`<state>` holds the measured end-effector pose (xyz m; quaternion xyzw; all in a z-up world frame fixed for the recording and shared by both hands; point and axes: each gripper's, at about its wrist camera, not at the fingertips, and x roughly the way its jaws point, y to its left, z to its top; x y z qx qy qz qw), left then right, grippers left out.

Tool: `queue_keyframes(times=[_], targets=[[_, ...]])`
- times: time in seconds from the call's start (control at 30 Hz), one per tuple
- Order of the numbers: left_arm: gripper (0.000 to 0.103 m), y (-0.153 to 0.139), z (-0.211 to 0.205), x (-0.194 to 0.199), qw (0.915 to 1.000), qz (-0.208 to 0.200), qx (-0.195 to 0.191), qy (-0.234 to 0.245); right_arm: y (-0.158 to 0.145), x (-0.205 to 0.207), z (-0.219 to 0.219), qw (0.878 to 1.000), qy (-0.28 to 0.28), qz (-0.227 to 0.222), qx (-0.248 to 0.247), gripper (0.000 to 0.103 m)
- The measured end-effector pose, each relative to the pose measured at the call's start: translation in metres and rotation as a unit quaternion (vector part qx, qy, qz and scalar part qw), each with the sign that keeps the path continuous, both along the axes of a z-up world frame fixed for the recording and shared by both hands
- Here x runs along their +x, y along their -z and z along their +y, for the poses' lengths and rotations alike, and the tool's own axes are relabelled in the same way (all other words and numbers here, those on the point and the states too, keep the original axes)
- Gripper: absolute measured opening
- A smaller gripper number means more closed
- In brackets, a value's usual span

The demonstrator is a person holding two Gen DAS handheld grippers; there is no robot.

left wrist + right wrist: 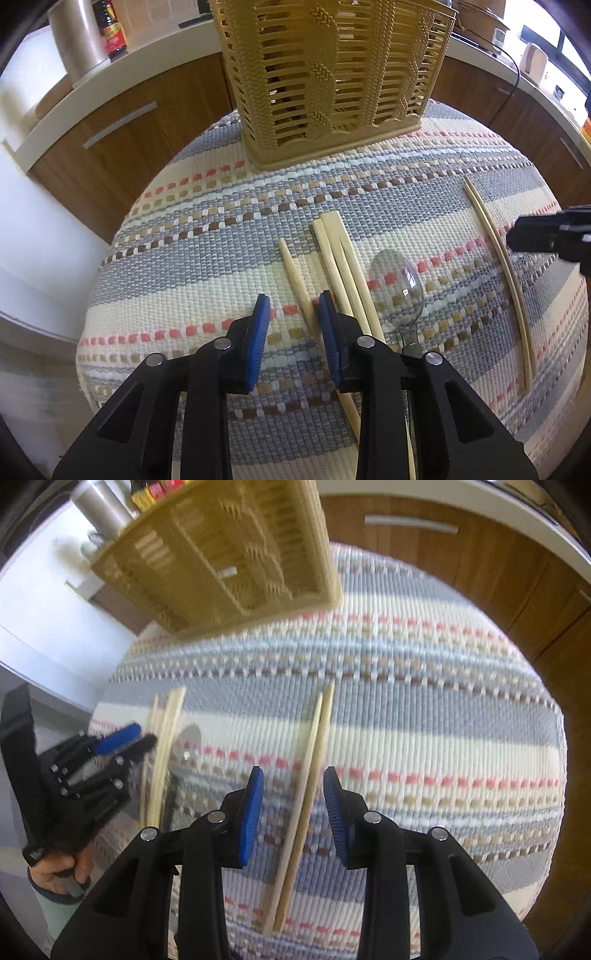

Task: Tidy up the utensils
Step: 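Move both open tools down to the chopsticks on the cloth, then grasp a single chopstick with the left tool while the right tool grasps another chopstick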

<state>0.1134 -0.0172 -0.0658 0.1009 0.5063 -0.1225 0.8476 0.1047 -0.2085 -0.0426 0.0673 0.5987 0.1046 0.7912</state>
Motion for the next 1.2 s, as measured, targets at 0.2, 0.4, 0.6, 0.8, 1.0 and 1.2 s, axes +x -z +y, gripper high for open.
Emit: queue_keyframes(times=[0.2,0.4,0.6,0.8,1.0,1.2], targets=[[0.01,-0.005,0.014,-0.007,0.9999,0.008,0.006,0.004,0.009,-0.003,0.004,1.0,-0.008,0.013,-0.026,0.021],[0.01,-0.005,0.016,-0.011,0.9999,0.007,0.004,0.01,0.009,-0.008,0.003,0.999,-0.008,0.006,-0.039,0.014],[0.01,-0.004,0.016,-0.011,0.9998,0.002,0.014,0.016,0.012,-0.013,0.006,0.999,-0.011,0.014,-0.048,0.012],[0.011,-0.002,0.009,-0.013,0.9996,0.014,0.013,0.021,0.015,-0.017,0.012,0.997,-0.021,0.038,-0.063,0.012],[0.011,-0.004,0.006,-0.006,0.9987,0.036,0.029,0.023,0.018,-0.009,0.023,0.993,-0.033,0.075,-0.082,0.012],[0.004,-0.006,-0.004,-0.002,0.9989,0.029,0.035,0.013,0.018,0.002,0.029,0.993,-0.043,0.068,-0.085,0.004]])
